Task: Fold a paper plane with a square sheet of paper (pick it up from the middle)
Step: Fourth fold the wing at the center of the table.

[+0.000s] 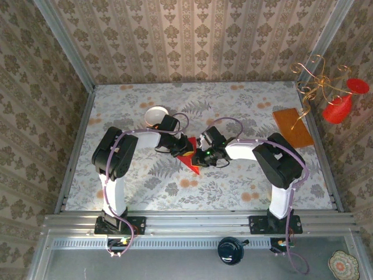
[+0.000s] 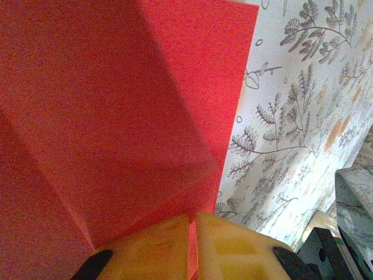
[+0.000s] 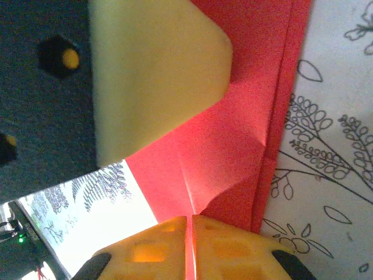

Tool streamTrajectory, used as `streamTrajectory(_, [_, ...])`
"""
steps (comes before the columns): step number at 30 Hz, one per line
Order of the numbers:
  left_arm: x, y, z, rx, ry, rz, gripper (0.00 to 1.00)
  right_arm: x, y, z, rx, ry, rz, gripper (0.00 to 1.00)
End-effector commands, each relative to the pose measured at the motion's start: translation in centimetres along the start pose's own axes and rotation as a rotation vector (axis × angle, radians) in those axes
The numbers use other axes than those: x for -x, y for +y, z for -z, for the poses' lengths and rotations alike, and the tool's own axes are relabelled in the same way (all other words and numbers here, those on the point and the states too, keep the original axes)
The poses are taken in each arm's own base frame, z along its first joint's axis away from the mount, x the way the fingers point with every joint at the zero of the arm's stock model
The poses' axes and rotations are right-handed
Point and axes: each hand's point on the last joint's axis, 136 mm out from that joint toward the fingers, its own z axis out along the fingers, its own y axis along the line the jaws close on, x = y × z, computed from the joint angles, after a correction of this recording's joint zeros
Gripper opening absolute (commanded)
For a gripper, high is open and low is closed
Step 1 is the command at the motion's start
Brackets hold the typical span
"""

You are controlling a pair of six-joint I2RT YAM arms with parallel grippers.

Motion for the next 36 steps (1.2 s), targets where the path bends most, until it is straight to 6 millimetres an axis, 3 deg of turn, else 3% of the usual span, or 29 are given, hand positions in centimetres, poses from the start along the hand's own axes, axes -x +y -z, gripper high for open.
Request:
streamTrajectory(1, [0.7, -0.9, 0.4, -0.013, -0.004, -0.002, 0.14, -2.4, -2.5, -0.6, -0.094, 0.085, -0.020, 0.14])
streamTrajectory(8, [1.8, -3.0, 3.2, -0.047, -0.081, -0.073, 0.15, -4.7, -4.0, 0.1, -0.129, 0.175, 0.056, 0.13])
streamTrajectory(13, [1.9, -1.8, 4.0, -0.020, -0.118, -0.076, 0.13, -4.9, -3.4, 0.6, -0.079, 0.209, 0.105, 0.13])
streamTrajectory(27, [-1.0, -0.5, 2.6, 0.004, -0.057, -0.099, 0.12, -3.8, -3.8, 0.6, -0.084, 0.180, 0.060, 0.12])
streamTrajectory(36, [-0.1, 0.3, 1.2, 0.022, -0.048, -0.082, 0.11, -3.9, -4.1, 0.5, -0.087, 0.185, 0.056, 0.12])
